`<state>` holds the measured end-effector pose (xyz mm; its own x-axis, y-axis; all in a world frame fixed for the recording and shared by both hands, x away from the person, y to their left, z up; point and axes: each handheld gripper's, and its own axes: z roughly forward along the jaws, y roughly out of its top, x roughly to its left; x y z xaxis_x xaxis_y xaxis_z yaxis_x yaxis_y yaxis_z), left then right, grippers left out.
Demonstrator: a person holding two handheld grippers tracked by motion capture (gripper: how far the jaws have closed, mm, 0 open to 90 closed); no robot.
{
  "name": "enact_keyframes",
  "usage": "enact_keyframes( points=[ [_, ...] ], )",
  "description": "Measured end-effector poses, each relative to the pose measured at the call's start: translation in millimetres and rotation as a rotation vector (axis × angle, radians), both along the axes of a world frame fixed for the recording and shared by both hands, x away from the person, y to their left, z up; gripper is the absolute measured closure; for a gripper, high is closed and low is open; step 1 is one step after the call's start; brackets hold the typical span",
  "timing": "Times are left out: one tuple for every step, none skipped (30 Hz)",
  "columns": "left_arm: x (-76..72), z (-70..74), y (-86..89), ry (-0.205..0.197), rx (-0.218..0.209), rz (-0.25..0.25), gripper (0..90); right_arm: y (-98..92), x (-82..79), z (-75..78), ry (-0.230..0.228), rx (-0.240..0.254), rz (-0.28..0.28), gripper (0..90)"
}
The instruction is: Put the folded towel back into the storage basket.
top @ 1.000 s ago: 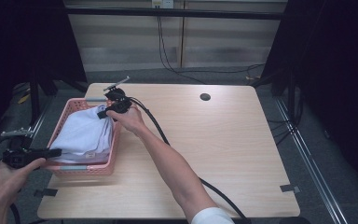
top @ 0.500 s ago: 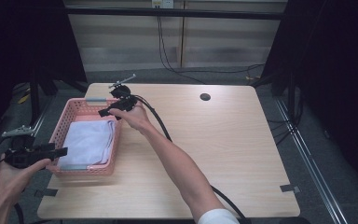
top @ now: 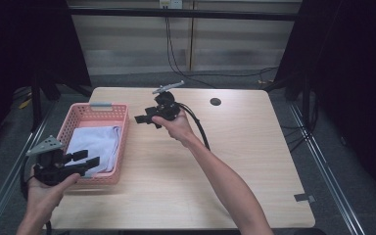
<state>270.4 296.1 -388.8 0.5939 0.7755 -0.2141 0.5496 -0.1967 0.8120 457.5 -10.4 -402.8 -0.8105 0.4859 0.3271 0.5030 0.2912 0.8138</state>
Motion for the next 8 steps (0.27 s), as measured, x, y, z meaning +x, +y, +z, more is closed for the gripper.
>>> enact_keyframes(
  points=[
    [-1.2, -1.4, -4.2, -0.006, 0.005, -0.007, 41.8, -7.1, -3.7, -0.2, -0.005, 0.000, -0.006, 34.5],
    [-2.8, -3.8, -12.5, -0.012, -0.004, -0.017, 41.8, -11.3, -6.3, -0.3, -0.004, 0.003, -0.005, 34.5],
    [-3.3, -5.0, -16.8, -0.014, 0.000, -0.031, 41.7, -17.8, -11.3, -0.9, -0.009, 0.010, -0.003, 34.6],
    [-3.9, -6.5, -24.0, -0.018, 0.004, -0.049, 41.3, -21.4, -14.3, -1.3, -0.014, 0.006, -0.007, 34.5],
    [-4.1, -7.5, -27.9, -0.020, 0.001, -0.062, 40.2, -26.9, -19.5, -2.4, -0.018, 0.003, -0.008, 34.5],
    [-5.0, -9.0, -33.1, -0.023, -0.008, -0.065, 39.7, -30.5, -22.8, -3.2, -0.019, 0.003, -0.004, 34.5],
    [-5.1, -10.6, -39.3, -0.027, -0.011, -0.074, 38.7, -35.0, -26.7, -4.3, -0.023, -0.001, -0.006, 34.3],
    [-4.9, -12.1, -44.4, -0.019, -0.016, -0.083, 37.2, -40.8, -31.5, -5.5, -0.029, -0.008, -0.011, 34.2]
  ],
)
